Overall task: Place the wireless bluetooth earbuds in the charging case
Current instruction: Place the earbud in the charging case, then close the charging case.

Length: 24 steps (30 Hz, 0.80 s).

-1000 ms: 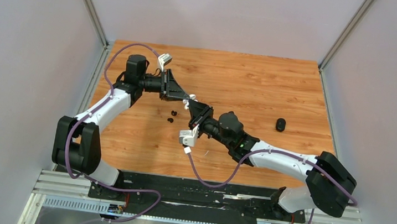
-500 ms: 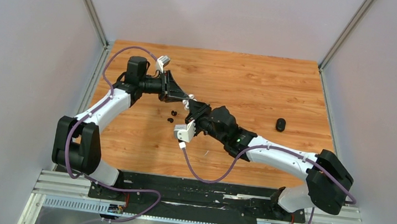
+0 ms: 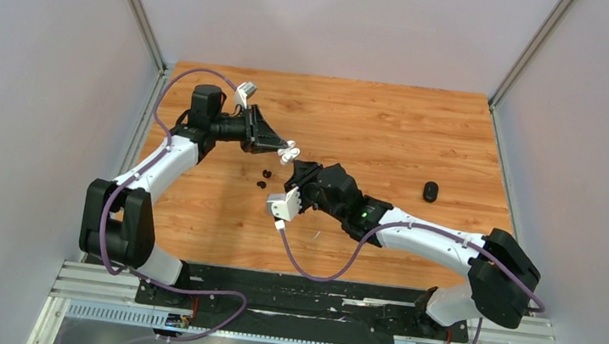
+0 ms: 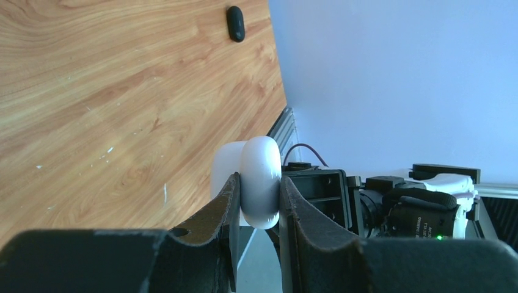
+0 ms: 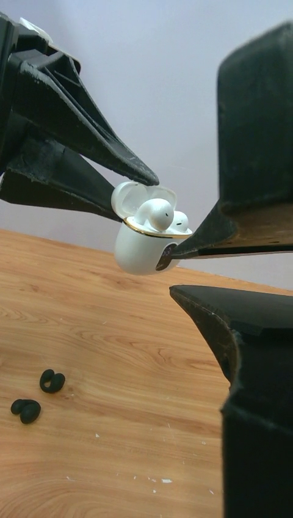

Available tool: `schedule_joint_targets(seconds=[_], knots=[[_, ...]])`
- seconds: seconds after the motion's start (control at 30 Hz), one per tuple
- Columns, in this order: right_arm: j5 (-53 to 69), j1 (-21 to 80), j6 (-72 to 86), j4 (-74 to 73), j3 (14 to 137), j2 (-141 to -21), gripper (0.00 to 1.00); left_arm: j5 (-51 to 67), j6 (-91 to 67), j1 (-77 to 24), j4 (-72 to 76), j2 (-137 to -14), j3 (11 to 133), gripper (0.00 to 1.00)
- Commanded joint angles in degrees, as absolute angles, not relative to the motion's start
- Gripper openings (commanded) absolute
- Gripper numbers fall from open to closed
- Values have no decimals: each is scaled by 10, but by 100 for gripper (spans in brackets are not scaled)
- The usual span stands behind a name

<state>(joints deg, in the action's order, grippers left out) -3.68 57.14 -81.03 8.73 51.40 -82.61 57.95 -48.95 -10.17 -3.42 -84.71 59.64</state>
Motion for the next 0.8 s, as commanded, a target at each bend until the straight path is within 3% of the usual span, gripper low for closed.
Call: schedule_joint_targets(seconds=[0.0,0.23,0.37,0.4,0.57,0.77], knots=[[-53,576,-798,79,537,-829,26,592,-480,-101,-6,-822,603,0],[-83,573,-772,73,542,-817,27,593,-450,-101,-26,-824,607,0],[-41,544,-628,7,582,-780,31,600,-363,-101,-66,-829,611,0],[-16,530,-575,-24,599,-768,36,609,-351,-101,-68,-830,610,0],[249,423,-317,-185,696,-734,77,655,-254,-106,-127,-828,629,0],[357,408,-274,-260,725,-778,94,679,-176,-110,-208,-830,656,0]])
